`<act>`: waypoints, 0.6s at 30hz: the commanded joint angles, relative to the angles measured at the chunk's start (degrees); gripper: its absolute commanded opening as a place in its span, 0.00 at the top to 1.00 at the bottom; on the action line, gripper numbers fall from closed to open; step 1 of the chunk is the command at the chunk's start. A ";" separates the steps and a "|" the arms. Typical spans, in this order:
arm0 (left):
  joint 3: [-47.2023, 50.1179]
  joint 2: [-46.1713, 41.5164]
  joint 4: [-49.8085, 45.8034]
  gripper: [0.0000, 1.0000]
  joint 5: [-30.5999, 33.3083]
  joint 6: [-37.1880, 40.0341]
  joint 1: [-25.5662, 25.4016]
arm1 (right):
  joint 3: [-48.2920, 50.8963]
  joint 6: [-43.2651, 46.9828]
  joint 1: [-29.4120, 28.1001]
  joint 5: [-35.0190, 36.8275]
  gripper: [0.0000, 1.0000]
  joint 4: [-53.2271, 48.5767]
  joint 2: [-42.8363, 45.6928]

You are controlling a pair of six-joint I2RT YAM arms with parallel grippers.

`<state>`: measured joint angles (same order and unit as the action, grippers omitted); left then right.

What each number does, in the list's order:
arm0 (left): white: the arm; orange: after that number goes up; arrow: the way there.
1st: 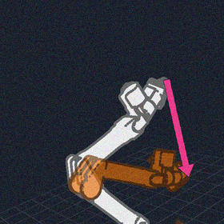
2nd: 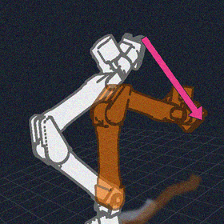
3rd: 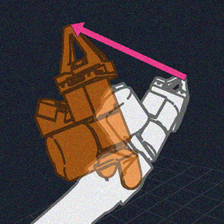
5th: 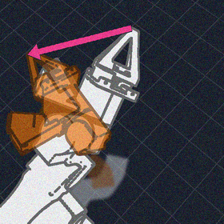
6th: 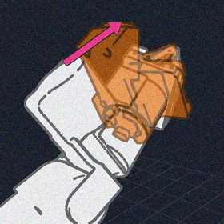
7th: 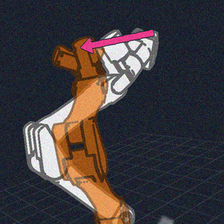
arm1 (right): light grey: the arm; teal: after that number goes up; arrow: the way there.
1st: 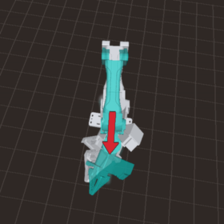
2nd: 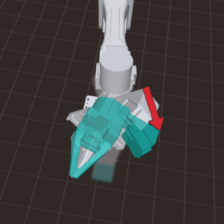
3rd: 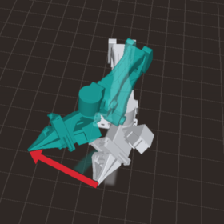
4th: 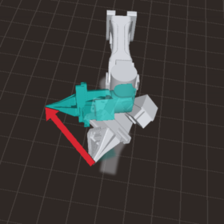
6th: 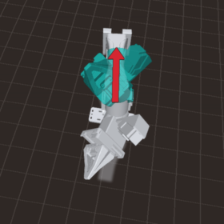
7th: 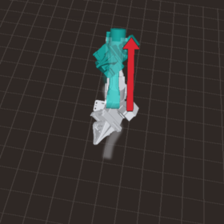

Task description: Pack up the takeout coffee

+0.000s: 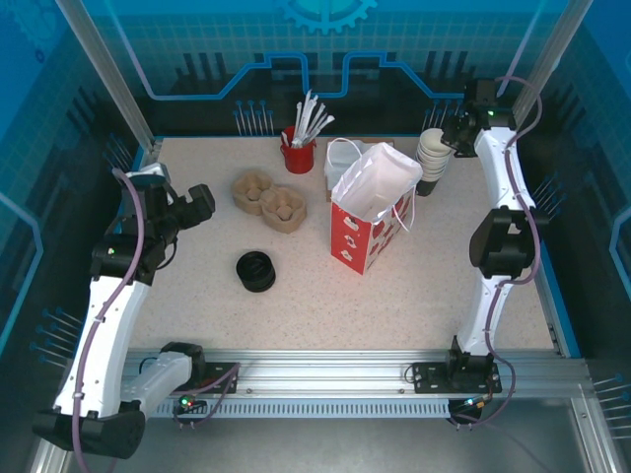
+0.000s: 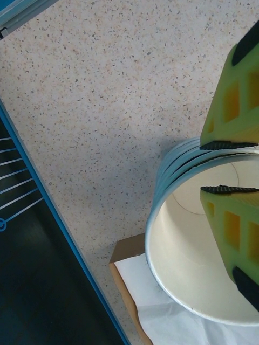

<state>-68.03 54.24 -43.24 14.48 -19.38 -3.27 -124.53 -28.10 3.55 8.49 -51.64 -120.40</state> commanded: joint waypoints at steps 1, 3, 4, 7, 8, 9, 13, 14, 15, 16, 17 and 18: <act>0.79 -1.15 -0.88 0.01 -0.24 0.96 -0.25 | -1.41 0.18 -1.05 -0.52 0.74 -1.26 -1.31; 0.56 -1.15 -1.05 0.01 -0.18 1.12 -0.25 | -1.79 0.24 -1.18 -0.41 0.78 -1.35 -1.50; 0.40 -1.15 -1.15 0.01 -0.24 1.26 -0.25 | -2.01 0.31 -1.22 -0.41 0.81 -1.49 -1.46; -0.21 -1.06 -1.23 0.01 -0.24 1.10 -0.25 | -2.20 0.83 -1.42 0.02 0.89 -1.39 -1.08; -0.28 -1.08 -1.25 0.01 -0.29 1.01 -0.25 | -2.36 1.00 -1.53 0.04 0.91 -1.49 -0.98; -0.38 -1.07 -1.23 0.01 -0.37 1.01 -0.25 | -2.56 1.18 -1.56 0.05 0.94 -1.69 -0.85; -0.61 -0.98 -1.39 0.01 -0.86 0.93 -0.25 | -3.00 1.59 -1.57 0.39 1.00 -2.46 0.44; -0.77 -0.98 -1.47 0.01 -0.87 0.91 -0.25 | -3.07 1.72 -1.54 0.62 1.00 -2.58 1.04; -0.95 -0.89 -1.58 0.01 -0.94 0.88 -0.25 | -3.15 1.81 -1.58 0.57 1.00 -2.85 1.57; -1.28 -0.89 -1.73 0.01 -1.05 0.90 -0.25 | -3.30 1.89 -1.56 0.64 1.00 -3.01 2.23; -1.66 -0.80 -1.96 0.01 -1.12 0.87 -0.25 | -3.57 1.87 -1.54 0.58 1.00 -3.33 2.96; -1.96 -0.80 -2.09 0.01 -1.30 0.91 -0.25 | -3.89 1.87 -1.57 0.54 1.00 -3.62 3.57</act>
<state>-68.03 53.93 -43.70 14.44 -19.38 -3.27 -125.93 -26.94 2.87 8.58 -53.39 -120.81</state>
